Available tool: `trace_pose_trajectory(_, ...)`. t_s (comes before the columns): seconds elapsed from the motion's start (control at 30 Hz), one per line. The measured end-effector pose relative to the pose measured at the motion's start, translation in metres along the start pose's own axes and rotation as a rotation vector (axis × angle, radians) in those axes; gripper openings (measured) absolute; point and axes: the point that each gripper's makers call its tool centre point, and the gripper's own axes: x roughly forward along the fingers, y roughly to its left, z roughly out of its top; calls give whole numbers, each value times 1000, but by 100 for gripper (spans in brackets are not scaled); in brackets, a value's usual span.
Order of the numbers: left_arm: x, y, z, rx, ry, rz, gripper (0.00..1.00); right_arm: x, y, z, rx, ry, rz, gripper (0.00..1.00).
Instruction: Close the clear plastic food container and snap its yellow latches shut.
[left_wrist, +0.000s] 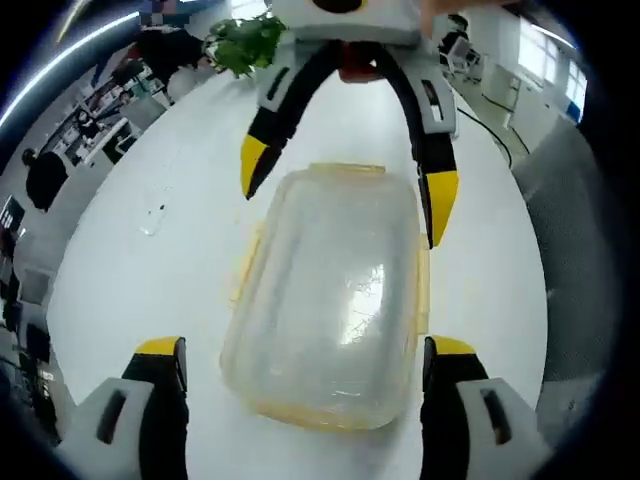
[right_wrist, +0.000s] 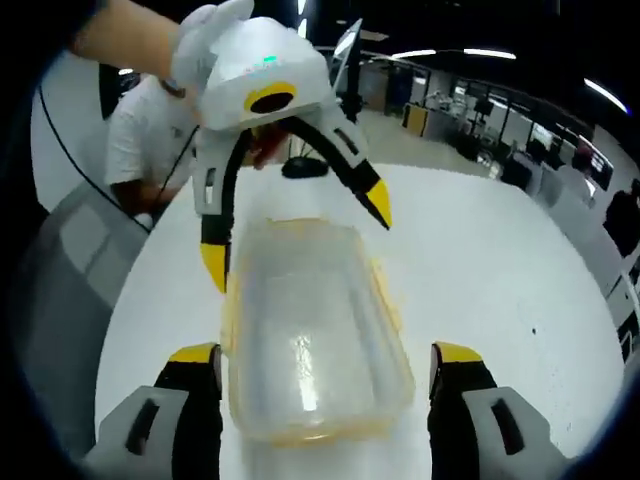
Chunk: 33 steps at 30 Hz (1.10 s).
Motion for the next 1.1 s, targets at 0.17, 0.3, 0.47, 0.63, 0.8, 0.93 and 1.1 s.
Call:
trace_pose_trajectory(0.17, -4, 3, -5, -153, -95, 57, 99, -7, 0, 8, 79, -133, -78, 89)
trace_pose_trajectory(0.3, -9, 3, -4, -244, -197, 115, 99, -14, -2, 16, 151, -239, -148, 89)
trace_pose_trajectory(0.47, -12, 2, -4, -368, -311, 185, 99, -20, -2, 16, 236, -315, -228, 90)
trace_pose_trajectory(0.63, -13, -4, -6, -436, -384, 235, 99, -24, -5, 6, 329, -354, -283, 88)
trace_pose_trajectory(0.8, -14, -7, -11, -515, -427, 260, 97, -21, -1, -4, 360, -348, -285, 88)
trace_pose_trajectory(0.93, -14, -8, -11, -549, -448, 265, 96, -21, 0, -4, 394, -362, -289, 88)
trace_pose_trajectory(1.1, -15, -6, -15, -601, -465, 270, 96, -22, 2, -2, 403, -376, -296, 87)
